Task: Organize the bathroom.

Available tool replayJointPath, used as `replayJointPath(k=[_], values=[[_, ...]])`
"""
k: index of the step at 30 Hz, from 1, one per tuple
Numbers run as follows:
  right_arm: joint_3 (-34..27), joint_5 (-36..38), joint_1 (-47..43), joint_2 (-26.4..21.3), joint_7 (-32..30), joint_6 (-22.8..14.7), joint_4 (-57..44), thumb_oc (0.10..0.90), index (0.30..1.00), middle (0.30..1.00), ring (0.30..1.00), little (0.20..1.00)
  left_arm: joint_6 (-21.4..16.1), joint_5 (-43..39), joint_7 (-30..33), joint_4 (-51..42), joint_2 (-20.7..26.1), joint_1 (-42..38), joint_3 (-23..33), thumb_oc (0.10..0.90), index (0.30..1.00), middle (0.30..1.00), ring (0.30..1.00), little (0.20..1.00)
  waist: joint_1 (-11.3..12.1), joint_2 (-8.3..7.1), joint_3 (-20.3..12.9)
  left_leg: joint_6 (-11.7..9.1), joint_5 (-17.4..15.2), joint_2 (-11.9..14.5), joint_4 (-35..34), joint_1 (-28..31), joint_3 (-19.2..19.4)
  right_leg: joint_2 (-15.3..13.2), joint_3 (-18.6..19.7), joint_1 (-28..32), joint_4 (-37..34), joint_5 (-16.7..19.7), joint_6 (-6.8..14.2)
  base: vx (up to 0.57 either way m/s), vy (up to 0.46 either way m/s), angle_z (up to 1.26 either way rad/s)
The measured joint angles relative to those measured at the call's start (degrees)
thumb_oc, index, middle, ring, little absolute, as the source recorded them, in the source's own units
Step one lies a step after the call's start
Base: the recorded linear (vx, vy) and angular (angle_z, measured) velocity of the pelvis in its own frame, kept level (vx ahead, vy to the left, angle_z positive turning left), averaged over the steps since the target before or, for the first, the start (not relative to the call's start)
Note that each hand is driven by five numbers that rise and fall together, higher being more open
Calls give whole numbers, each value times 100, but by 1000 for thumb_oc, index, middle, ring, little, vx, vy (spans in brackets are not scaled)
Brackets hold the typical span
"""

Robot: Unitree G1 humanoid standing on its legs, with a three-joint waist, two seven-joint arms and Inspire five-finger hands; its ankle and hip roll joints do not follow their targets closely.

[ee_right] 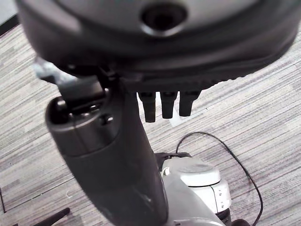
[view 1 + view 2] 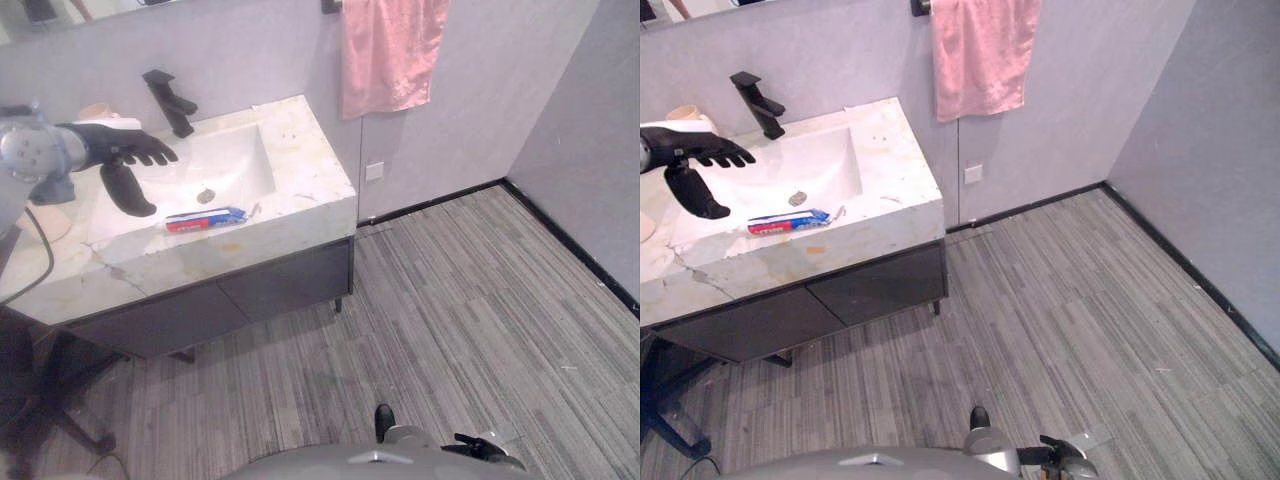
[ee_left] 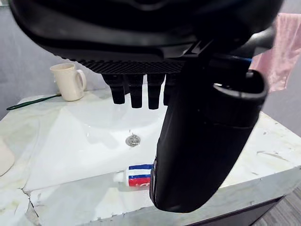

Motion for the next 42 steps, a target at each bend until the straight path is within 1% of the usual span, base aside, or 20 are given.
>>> replayJointPath(k=[1,2,3,4,5,6,7,9,13,15,19,24,26,29,32,36,42], values=[[-6,0,0,-9,0,-6,-15,800,900,900,900,900,-80,5,83,13,-2,331,254,800,900,900,900,900,-10,22,19,0,-3,-1,0,1,3,0,5,-1,0,0,0,35,33,-1],[-8,-3,14,-16,0,-8,-21,800,900,900,900,900,-147,5,102,24,-2,393,259,800,900,900,900,900,-1,26,36,1,-4,-2,0,1,1,0,4,0,0,0,0,53,52,-1],[-19,-13,22,-35,7,-4,-22,800,900,900,900,900,-295,7,162,96,-5,709,490,800,900,900,900,900,0,42,53,3,-6,-4,0,0,3,-1,6,-3,0,0,0,30,35,0],[-41,-17,31,-36,13,-4,-30,800,900,900,900,900,-369,8,201,128,-9,858,587,800,900,900,900,900,-1,47,57,3,-7,-4,0,1,4,0,6,-3,0,0,0,29,44,-1],[-59,-19,57,-36,21,-4,-48,800,900,900,900,900,-522,56,295,158,-34,1245,892,800,900,900,900,900,-1,56,68,2,-10,-1,0,1,3,4,7,-4,0,0,0,17,42,0],[-60,-19,81,-37,25,-10,-49,800,900,900,900,900,-650,125,371,176,-69,1499,1043,800,900,900,900,900,11,57,77,2,-10,0,0,1,1,6,8,-4,1,1,0,24,57,1],[-61,-21,87,-37,29,-8,-47,800,900,900,900,900,-680,157,385,180,-77,1608,1102,800,900,900,900,900,23,53,83,3,-11,0,0,-1,-1,7,9,-4,1,1,0,29,69,1],[-109,-21,125,-38,56,-12,-52,800,900,900,900,900,-758,244,502,182,-192,2203,1533,800,900,900,900,900,34,50,107,11,-20,-8,-1,2,-1,3,22,-3,1,1,-1,38,82,0],[-108,-28,217,-36,76,-4,-53,800,900,900,900,900,-802,482,678,192,-347,2827,1826,800,900,900,900,900,126,-9,147,20,-29,-18,0,5,0,1,51,-1,1,3,2,32,72,0],[-110,-32,255,-30,87,1,-53,800,900,900,900,900,-827,507,802,213,-363,2939,1878,800,900,900,900,900,163,-49,169,21,-29,-20,0,2,-5,-1,50,-1,1,4,3,36,76,1],[-116,-38,311,-27,102,-6,-78,800,900,900,900,900,-918,749,1158,236,-364,3023,1881,800,900,900,900,900,157,-95,191,26,-39,-23,-1,4,0,-5,52,2,1,5,4,35,55,0],[-119,-41,407,-27,116,-13,-177,800,900,900,900,900,-1146,991,2002,293,-376,3022,1936,800,900,900,900,900,106,-149,217,29,-49,-22,-2,9,37,2,93,-9,1,6,4,14,8,-2],[-119,-47,407,-27,117,-12,-175,800,900,900,900,900,-1157,1077,2153,291,-441,3022,2040,800,900,900,900,900,65,-151,216,31,-53,-23,-2,12,47,2,106,-10,1,7,5,13,9,-3],[-119,-53,407,-27,123,-13,-175,800,900,900,900,900,-1118,1080,2169,243,-442,3020,2093,800,900,900,900,900,-12,-155,214,31,-54,-23,-2,13,54,2,111,-10,1,8,6,0,0,0],[-111,-55,410,-27,178,-5,-177,800,900,900,900,900,-989,1079,2149,35,-442,3010,2093,800,900,900,900,900,-32,-156,213,31,-54,-23,-3,12,62,2,120,-10,1,10,8,0,0,0],[-109,-53,409,-27,207,0,-181,800,900,900,900,900,-924,1078,1964,-108,-441,2892,2091,800,900,900,900,900,-37,-160,208,31,-53,-20,-3,13,63,3,118,-9,1,11,8,0,0,0],[-109,-52,411,-25,194,-3,-216,800,900,900,900,900,-917,1089,1869,-48,-442,2783,2050,800,900,900,900,900,-46,-162,191,31,-53,-22,-2,13,60,3,119,-8,2,14,5,7,-4,0]])
